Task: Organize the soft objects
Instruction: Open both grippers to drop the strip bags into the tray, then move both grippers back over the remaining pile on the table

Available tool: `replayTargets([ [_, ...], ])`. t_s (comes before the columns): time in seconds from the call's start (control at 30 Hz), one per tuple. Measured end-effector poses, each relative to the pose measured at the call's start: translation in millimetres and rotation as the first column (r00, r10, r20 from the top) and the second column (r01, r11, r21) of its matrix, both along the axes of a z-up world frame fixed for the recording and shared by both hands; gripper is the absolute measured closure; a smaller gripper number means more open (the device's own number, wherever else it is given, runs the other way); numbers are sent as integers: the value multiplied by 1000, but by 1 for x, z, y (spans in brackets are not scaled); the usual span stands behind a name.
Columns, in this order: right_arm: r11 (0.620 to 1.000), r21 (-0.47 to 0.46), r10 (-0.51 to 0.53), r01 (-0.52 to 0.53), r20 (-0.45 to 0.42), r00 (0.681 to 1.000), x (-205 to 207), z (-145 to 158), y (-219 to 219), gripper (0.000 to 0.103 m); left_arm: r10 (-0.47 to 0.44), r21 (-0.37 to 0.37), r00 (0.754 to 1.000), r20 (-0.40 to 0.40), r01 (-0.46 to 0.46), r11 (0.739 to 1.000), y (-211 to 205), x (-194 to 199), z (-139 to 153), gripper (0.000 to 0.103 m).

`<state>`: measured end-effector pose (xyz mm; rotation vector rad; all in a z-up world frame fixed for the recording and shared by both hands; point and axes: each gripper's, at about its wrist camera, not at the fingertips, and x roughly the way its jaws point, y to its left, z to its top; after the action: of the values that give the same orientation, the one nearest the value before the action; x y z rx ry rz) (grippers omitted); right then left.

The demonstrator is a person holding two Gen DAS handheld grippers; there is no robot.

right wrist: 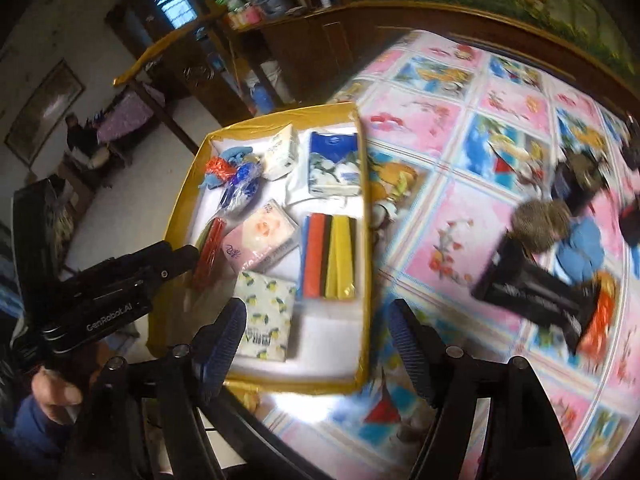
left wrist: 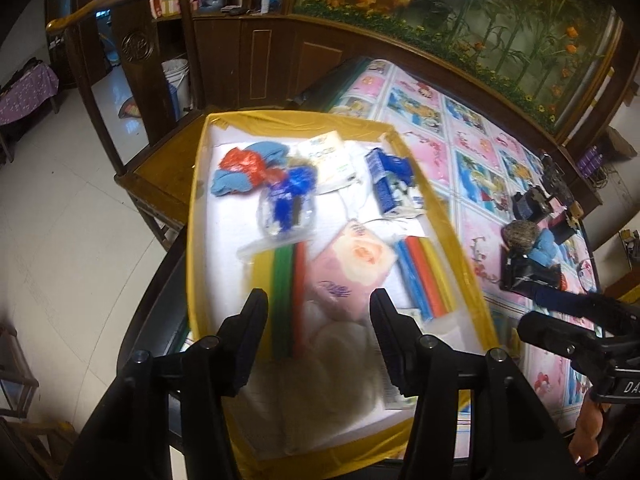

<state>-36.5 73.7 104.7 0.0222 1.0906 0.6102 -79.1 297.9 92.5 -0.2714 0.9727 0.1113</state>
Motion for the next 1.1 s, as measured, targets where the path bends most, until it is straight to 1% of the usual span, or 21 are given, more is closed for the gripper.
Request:
replayTargets([
  [0.07,999,10,-41,41,30,999,-5,8,-22,25,-28,0,1000,11,28,1000,-13,2,5,51],
  [0.13,998,46,-54,52,40,998,-12,15,-40,25,-54,0,998,21,54,999,-26,4,9,51],
  [0.2,994,102,-49,46,20,999,-19,18,-59,25,-82,2,996,27,82,997,-41,6,11,51],
  [0.23,991,130,-46,44,8,999,-21,17,-67,22,-98,1,995,32,98,995,-50,7,13,51],
  [0.3,982,180,-62,64,-13,998,-26,18,-87,19,-122,-1,992,37,122,993,-64,8,14,51],
  [0.37,967,239,-87,90,-21,996,-29,21,-107,19,-148,-4,988,39,148,989,-80,11,16,51],
  [0.4,954,285,-90,93,-26,996,-33,23,-117,17,-157,-4,987,41,158,987,-87,11,17,51],
  [0.43,943,322,-82,85,-23,996,-36,25,-124,11,-169,-4,985,42,169,986,-96,13,18,51],
  [0.47,940,333,-80,79,-11,997,-40,28,-129,7,-180,-4,983,44,180,984,-102,13,19,51],
  [0.5,943,324,-82,75,7,997,-43,32,-133,2,-191,-1,981,46,191,982,-109,13,20,51],
  [0.57,951,302,-83,72,24,996,-46,34,-139,2,-209,-1,977,49,209,978,-123,14,21,51],
  [0.6,960,269,-91,79,31,995,-45,35,-143,2,-215,-4,975,48,215,977,-129,14,21,51],
  [0.67,981,167,-111,101,52,992,-40,34,-150,8,-225,-9,973,45,226,974,-139,13,20,51],
  [0.7,985,133,-122,113,60,991,-37,33,-157,13,-229,-7,973,44,229,973,-143,11,20,51],
  [0.83,979,103,-179,176,22,984,-12,16,-192,14,-225,0,974,34,225,974,-151,1,18,51],
  [0.87,983,79,-167,164,28,986,-5,11,-197,15,-219,0,975,30,219,976,-152,-2,17,51],
  [0.93,994,-11,-111,111,58,992,9,3,-194,20,-209,0,978,23,209,978,-152,-6,14,51],
  [0.97,995,-65,-65,71,93,994,16,0,-190,21,-200,0,980,19,200,980,-152,-9,13,51],
  [1.0,995,-96,-17,28,110,994,21,-4,-186,21,-191,4,981,20,191,982,-152,-12,12,51],
  [1.07,986,-160,71,-52,116,991,34,-11,-174,22,-181,10,983,27,181,983,-153,-18,11,50],
  [1.1,981,-176,103,-80,126,987,39,-13,-172,22,-178,14,984,25,178,984,-153,-20,11,50],
])
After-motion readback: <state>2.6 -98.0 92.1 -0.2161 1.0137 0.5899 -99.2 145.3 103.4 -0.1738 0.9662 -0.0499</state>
